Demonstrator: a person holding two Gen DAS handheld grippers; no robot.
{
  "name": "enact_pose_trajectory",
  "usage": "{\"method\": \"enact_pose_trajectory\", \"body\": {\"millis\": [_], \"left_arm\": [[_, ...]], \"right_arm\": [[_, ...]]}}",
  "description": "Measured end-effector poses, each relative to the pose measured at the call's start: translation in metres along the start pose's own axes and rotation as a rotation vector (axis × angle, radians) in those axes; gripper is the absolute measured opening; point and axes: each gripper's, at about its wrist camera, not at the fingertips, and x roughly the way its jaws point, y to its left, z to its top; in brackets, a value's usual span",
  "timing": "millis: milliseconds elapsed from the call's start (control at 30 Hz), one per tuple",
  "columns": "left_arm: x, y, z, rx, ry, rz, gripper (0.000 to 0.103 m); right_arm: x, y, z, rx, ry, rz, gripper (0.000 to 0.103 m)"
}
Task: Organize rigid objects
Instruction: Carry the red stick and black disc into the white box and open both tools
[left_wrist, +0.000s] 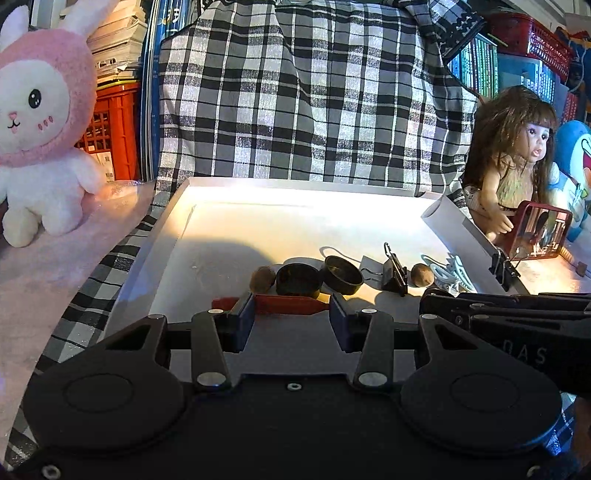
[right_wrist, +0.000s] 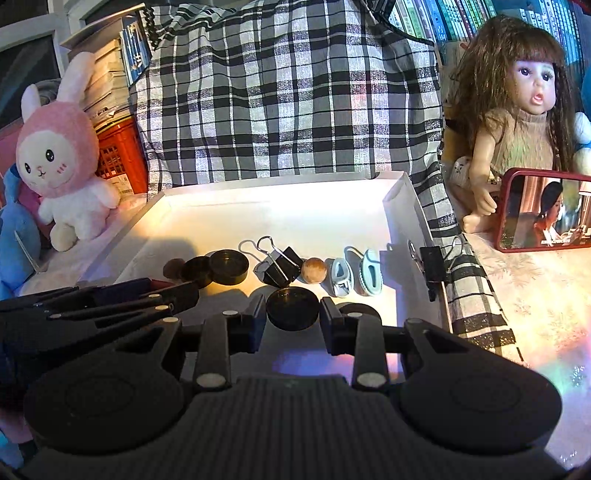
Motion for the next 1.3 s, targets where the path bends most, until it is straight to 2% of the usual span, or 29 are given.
{"method": "enact_pose_trajectory", "body": {"millis": [133,533,800,933,1000,1067,1133,1300], "left_arm": [[0.004,0.001,-0.002,-0.007,0.004,0.002,0.042],[0.008,-0.008,-0.006,0.054,-0.013,0.026,0.042],[0.009,-0.006,-0.006,0.042,-0.017,0.021,0.043],[0.008,-0.005,-0.006,0.034,-0.018,0.018,0.043],[0.006,-0.005,-0.006,0.027,-0.016,0.013,0.043],[0.003,-0.004,-0.005,0.022,-0.015,0.007,0.048],[-0.001,-0.004,-0.006,0.021,-0.019,0.007,0.052],[-0.013,-0.002,-0.004,0.022,-0.038,0.015,0.06]], "right_arm": [[0.005,-0.001,0.001,0.003,0.007,-0.004,0.037],[0.011,-0.001,-0.001,-0.014,0.013,-0.004,0.036],[0.01,0.001,-0.002,-0.025,0.005,-0.011,0.037],[0.009,0.0,-0.003,-0.011,0.0,-0.009,0.04],[0.007,-0.001,-0.003,-0.007,-0.002,-0.008,0.04],[0.005,0.0,-0.005,-0.012,-0.009,-0.009,0.041],[0.001,0.001,-0.005,-0.018,-0.022,-0.014,0.055],[-0.012,0.0,-0.002,-0.011,-0.055,-0.003,0.062]]}}
